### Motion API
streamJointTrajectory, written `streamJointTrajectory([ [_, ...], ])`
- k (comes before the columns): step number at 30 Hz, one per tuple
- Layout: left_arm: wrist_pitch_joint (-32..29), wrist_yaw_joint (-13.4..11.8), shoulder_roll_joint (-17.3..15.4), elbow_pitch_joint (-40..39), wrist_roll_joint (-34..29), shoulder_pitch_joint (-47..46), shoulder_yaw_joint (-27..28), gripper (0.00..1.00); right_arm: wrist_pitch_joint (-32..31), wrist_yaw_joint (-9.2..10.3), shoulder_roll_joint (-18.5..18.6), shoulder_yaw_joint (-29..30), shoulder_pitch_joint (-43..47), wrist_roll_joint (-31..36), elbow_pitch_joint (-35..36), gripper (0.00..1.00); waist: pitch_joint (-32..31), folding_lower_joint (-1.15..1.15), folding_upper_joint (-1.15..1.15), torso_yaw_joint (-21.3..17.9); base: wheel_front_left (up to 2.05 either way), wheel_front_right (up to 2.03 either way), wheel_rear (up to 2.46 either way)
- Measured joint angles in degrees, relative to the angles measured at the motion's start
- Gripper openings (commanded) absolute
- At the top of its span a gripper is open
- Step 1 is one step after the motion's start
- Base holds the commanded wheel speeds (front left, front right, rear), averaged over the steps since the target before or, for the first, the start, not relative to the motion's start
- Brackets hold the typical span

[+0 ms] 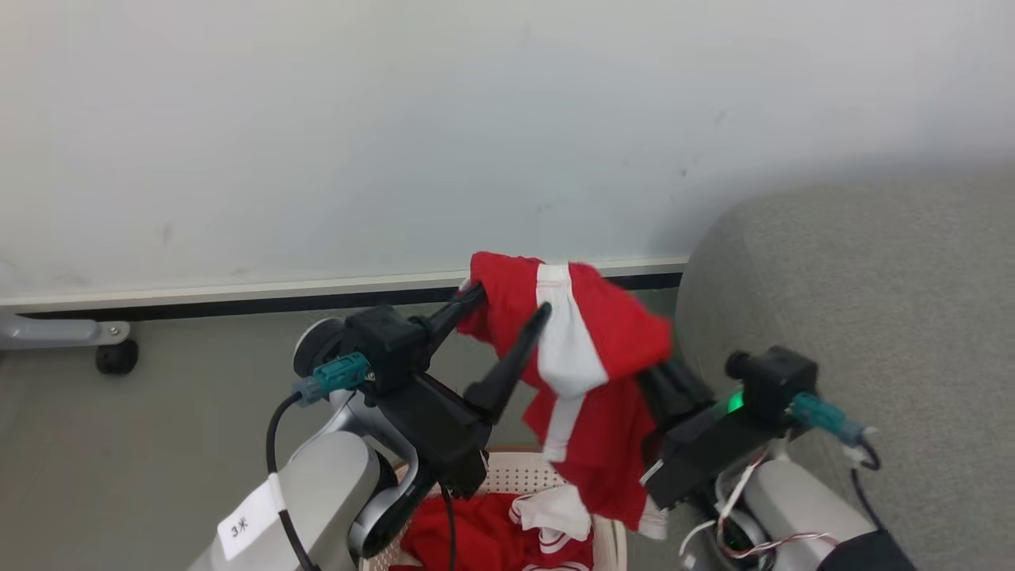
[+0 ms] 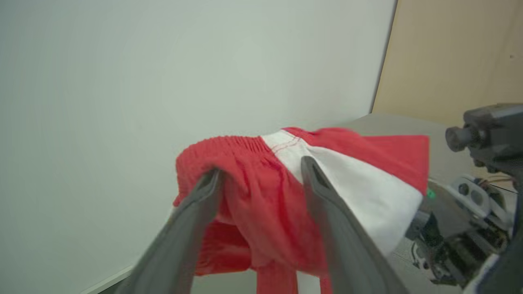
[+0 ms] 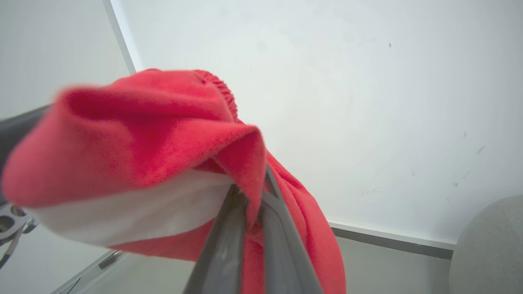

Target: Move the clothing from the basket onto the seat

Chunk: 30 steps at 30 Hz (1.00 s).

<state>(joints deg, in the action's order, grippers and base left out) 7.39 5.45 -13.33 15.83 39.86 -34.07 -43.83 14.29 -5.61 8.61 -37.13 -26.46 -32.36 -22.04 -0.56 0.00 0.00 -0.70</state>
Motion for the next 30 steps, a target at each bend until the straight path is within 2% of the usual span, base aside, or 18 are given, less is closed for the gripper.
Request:
streamJointTrajectory([
  [4, 0.00, -0.44, -0.31, -0.99, -0.01, 1.16, -0.32, 1.00, 0.00, 2.01, 2.46, 3.88, 0.21, 0.85, 3.41, 0.00, -0.26, 0.00, 0.00, -1.57, 0.00, 0.00, 0.00],
  [12, 0.02, -0.51, -1.42, -3.10, -0.01, 3.42, -0.87, 1.00, 0.26, 4.22, 7.17, 9.04, 2.55, 4.19, 10.96, 0.00, -0.58, 0.00, 0.00, -5.26, 0.00, 0.00, 0.00],
  [23, 0.34, -1.42, -3.82, -5.59, -0.10, 6.50, -0.96, 1.00, 0.41, 7.78, 10.93, 14.63, 7.69, 7.70, 21.74, 0.00, 0.00, 0.00, 0.00, -11.83, 0.00, 0.00, 0.00],
  [30, 0.79, -1.96, -4.76, -8.34, -0.30, 7.87, -1.23, 1.00, 0.43, 9.96, 12.27, 17.81, 13.05, 10.27, 31.19, 0.00, 0.86, 0.00, 0.00, -17.61, 0.00, 0.00, 0.00],
])
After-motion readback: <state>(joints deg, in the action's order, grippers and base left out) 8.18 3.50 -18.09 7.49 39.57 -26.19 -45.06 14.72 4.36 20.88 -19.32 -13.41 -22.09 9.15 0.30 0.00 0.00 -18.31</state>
